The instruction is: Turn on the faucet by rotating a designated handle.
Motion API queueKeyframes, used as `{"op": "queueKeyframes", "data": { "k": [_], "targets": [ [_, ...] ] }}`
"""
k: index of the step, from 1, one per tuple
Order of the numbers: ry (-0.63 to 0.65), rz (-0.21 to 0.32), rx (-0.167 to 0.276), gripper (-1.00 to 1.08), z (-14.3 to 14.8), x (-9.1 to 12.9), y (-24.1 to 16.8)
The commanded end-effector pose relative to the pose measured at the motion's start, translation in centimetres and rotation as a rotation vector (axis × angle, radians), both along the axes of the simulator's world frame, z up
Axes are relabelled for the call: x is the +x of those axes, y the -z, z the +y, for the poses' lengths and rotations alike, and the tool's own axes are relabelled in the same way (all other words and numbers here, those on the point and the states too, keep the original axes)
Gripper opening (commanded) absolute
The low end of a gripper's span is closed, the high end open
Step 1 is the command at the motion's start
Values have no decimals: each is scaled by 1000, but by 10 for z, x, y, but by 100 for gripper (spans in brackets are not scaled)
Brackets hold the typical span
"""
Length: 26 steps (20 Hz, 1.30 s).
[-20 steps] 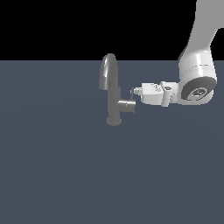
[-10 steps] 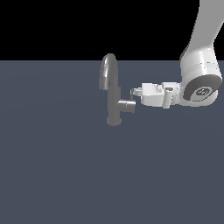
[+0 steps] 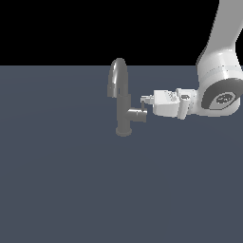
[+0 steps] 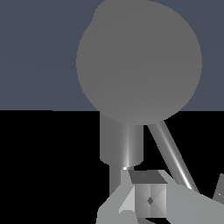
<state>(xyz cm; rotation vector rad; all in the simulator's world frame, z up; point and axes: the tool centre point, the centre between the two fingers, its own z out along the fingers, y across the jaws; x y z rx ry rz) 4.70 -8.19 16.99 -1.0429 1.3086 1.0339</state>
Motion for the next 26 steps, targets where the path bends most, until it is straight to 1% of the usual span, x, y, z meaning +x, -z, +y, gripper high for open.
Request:
{"op": "queueKeyframes", "data": {
  "k": [1,12,13,14,24,25,26],
  "targets": [
    [-2,4,2,-100,2,-8,5],
    [-4,6,4,-100,10,-49,28],
    [-4,6,4,-100,10,-49,28],
    [-2,-17,-2,-100,9,-37,16],
    [-4,5,4,-100,13,-59,82],
    [-4,5,4,-100,13,-59,82],
    [-9,-32,3,-100,12,-48,58]
  ]
}}
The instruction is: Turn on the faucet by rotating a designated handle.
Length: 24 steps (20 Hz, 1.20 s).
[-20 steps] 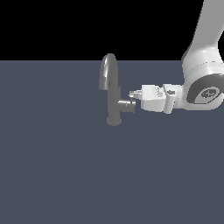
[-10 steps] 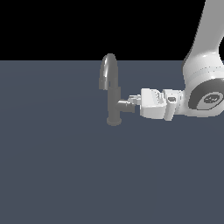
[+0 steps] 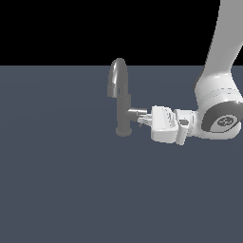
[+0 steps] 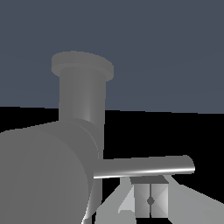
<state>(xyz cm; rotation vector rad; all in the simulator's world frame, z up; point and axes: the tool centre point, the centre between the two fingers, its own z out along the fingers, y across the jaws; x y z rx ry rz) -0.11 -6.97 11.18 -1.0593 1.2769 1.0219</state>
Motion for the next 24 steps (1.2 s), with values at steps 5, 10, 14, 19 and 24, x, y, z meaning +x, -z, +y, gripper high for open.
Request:
{"op": "queueKeyframes", "data": {
  "k": [5,10,14,19,24],
  "targets": [
    [1,10,0,-100,-2,6,19],
    [2,20,0,-100,-4,11,38],
    [3,28,1,-100,-5,15,52],
    [4,35,1,-100,-6,19,66],
    [-21,-17,14,-100,-14,27,29]
  ]
}}
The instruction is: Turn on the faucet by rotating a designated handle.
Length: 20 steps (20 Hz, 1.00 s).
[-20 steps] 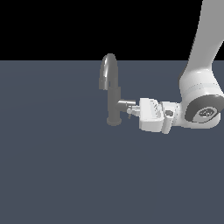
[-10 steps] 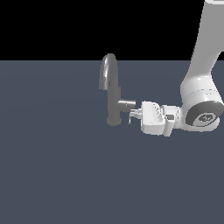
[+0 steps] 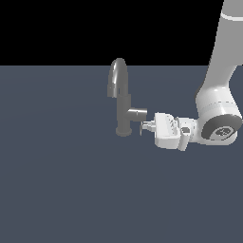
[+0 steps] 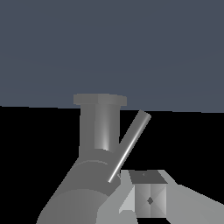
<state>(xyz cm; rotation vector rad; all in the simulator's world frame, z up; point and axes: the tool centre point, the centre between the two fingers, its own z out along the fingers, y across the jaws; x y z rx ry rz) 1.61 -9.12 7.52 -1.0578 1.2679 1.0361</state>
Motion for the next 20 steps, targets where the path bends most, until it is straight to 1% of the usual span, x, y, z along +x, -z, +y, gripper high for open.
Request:
{"op": "queueKeyframes", "data": {
  "k": [1,20],
  "targets": [
    [-10,-16,3,-100,7,12,-6],
    [10,27,-7,-100,3,49,35]
  ]
}}
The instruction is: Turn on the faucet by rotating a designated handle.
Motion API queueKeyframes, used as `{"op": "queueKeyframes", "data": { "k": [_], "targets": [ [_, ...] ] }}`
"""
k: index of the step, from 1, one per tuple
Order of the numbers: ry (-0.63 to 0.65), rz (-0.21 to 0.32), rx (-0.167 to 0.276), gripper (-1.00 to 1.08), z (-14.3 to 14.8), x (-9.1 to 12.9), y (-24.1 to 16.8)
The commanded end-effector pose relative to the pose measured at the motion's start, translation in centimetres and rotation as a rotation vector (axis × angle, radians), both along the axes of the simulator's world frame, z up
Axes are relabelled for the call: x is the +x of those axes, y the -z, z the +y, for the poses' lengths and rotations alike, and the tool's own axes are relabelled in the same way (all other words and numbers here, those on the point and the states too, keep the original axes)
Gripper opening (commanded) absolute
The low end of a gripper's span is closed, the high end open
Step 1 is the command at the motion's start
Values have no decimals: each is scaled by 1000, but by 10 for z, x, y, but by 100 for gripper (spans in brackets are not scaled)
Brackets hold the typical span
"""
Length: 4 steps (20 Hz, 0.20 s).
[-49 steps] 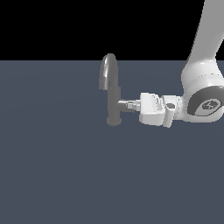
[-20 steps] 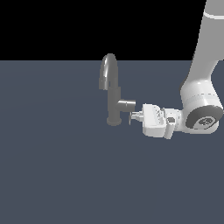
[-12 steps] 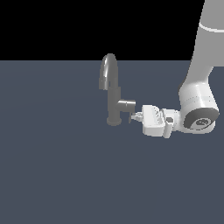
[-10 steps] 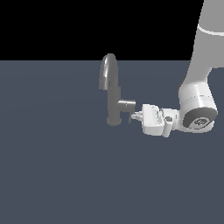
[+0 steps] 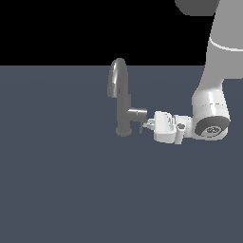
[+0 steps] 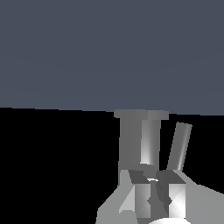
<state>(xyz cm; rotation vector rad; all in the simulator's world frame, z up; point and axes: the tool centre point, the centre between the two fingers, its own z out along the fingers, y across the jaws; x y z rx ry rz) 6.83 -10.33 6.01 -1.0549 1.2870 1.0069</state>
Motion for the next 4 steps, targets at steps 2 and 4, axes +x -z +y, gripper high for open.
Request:
{"op": "queueKeyframes", "data": {
  "k": [2,4],
  "targets": [
    [-12,34,10,-100,15,1,23],
    [-11,36,9,-100,15,2,25]
  ]
}}
